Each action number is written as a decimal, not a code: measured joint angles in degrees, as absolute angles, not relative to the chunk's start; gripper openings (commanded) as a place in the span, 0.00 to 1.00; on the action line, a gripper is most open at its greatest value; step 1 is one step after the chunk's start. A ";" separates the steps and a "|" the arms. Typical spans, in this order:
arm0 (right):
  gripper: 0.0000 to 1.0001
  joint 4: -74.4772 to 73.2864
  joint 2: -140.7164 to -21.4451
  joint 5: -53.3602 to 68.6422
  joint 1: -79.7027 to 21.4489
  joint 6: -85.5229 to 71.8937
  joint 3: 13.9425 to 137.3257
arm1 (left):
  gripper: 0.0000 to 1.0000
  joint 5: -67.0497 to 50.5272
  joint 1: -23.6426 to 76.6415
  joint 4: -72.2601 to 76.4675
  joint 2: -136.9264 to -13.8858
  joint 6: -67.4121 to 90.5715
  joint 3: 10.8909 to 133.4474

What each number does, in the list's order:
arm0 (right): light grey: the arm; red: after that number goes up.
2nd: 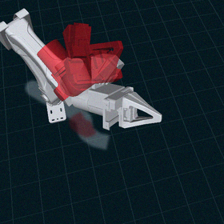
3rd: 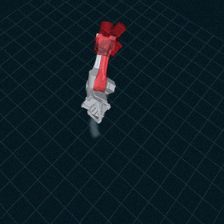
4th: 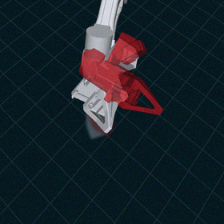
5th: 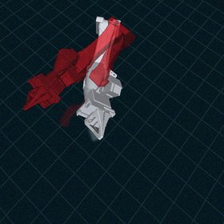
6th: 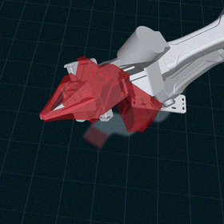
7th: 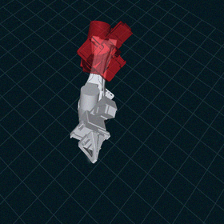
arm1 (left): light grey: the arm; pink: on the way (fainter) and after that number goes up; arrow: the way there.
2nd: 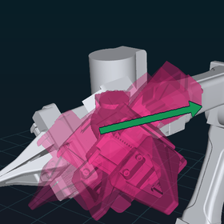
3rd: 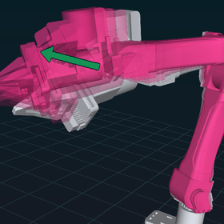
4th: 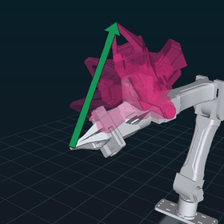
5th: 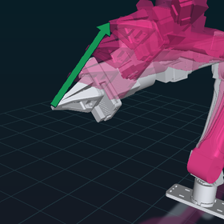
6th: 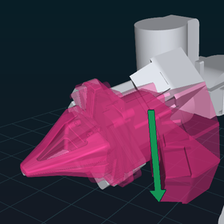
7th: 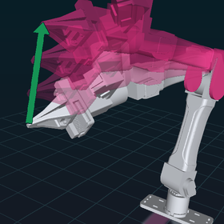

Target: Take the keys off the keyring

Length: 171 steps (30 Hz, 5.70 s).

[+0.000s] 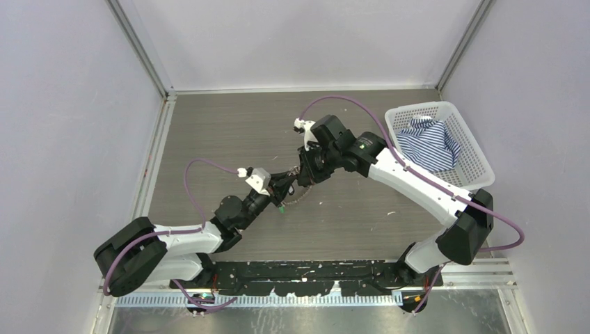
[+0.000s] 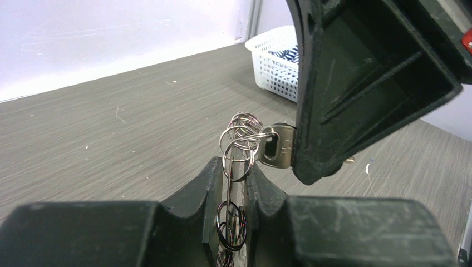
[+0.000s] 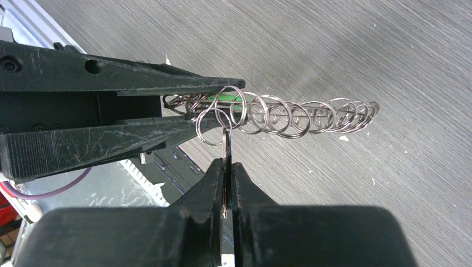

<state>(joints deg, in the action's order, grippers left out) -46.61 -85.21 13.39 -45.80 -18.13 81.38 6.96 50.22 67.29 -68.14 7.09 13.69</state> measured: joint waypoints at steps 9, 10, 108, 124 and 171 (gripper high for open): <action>0.01 -44.40 -85.21 11.03 -49.08 -17.74 81.43 | 0.00 13.32 51.00 68.62 -68.20 10.44 13.69; 0.01 -44.23 -85.21 10.90 -49.34 -17.65 81.43 | 0.00 13.58 51.00 68.71 -68.20 10.59 13.69; 0.01 -57.52 -83.42 11.11 -46.26 -14.20 78.61 | 0.01 -9.85 54.48 76.95 -84.64 1.50 15.51; 0.01 -55.64 -82.11 10.50 -47.94 -16.36 75.40 | 0.00 -0.32 57.49 51.13 -71.90 1.32 23.11; 0.01 -38.22 -72.12 -1.48 -48.21 -25.21 52.77 | 0.15 33.71 78.00 59.02 -77.80 11.77 19.05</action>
<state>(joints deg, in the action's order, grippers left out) -38.22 -72.12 -1.48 -48.21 -25.21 52.77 33.71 78.00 59.02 -77.80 11.77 19.05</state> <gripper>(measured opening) 0.096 0.138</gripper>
